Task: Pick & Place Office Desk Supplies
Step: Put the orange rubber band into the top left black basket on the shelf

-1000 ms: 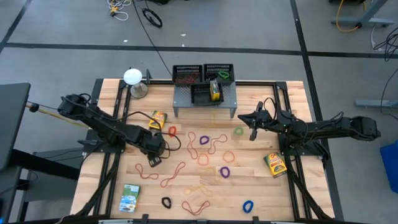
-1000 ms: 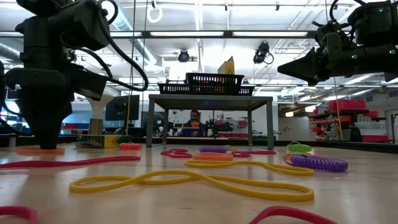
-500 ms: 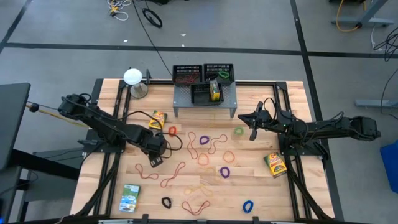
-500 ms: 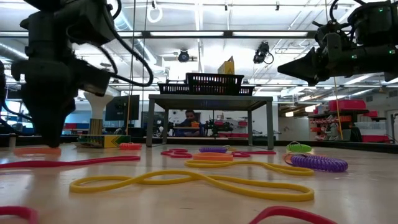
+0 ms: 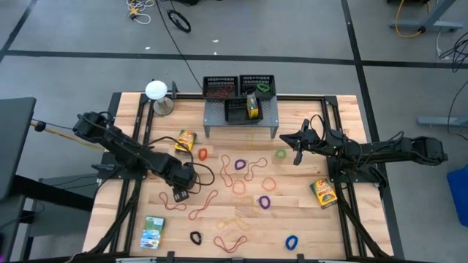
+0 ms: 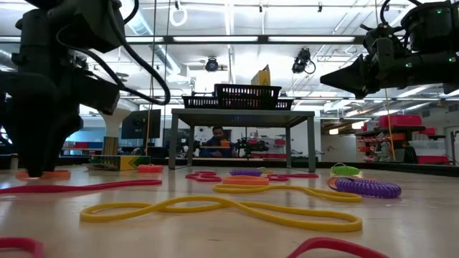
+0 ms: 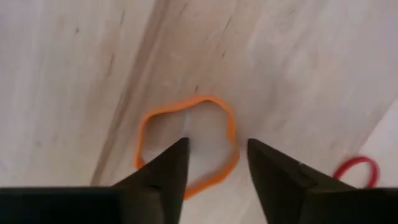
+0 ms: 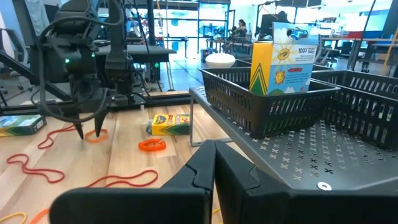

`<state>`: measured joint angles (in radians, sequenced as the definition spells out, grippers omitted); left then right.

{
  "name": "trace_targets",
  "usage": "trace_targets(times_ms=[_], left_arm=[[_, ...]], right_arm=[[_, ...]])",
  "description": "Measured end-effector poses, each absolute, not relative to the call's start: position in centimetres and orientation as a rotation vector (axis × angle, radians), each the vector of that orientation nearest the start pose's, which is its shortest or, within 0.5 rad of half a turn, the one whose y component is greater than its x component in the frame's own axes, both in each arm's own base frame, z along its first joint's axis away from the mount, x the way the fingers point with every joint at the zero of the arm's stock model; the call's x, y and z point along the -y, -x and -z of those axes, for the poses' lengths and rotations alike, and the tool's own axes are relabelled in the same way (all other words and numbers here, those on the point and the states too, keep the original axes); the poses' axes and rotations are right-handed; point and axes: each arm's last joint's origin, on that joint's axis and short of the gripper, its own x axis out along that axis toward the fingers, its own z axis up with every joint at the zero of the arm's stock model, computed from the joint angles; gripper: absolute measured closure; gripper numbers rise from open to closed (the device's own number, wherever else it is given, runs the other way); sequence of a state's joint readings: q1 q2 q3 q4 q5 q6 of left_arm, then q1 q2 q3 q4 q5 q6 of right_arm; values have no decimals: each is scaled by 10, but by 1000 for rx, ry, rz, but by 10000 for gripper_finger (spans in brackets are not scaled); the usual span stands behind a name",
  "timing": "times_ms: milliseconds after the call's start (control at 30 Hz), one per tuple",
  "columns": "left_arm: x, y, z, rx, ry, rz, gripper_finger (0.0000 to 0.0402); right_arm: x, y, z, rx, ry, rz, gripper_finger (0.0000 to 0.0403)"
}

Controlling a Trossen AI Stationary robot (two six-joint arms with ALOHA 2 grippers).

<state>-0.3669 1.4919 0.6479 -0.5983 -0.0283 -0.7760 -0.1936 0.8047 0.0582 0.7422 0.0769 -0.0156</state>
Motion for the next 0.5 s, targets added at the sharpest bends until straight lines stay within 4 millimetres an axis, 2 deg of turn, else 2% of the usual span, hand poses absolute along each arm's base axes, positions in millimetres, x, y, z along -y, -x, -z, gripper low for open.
trace_targets(times_ms=[100,267,400,500], left_arm=[[78,-205,-129,-1413,330,-295,295],[78,-214,-143,-1358,296,-271,388],[79,-223,-155,-1327,266,-226,396],[83,-232,-172,-1279,216,-150,397]], right_arm=[[32,-151,-171,-7,15,270,385],[32,-151,-171,-7,15,271,385],[32,-151,-171,-6,16,278,385],[33,-151,-171,-7,15,297,385]])
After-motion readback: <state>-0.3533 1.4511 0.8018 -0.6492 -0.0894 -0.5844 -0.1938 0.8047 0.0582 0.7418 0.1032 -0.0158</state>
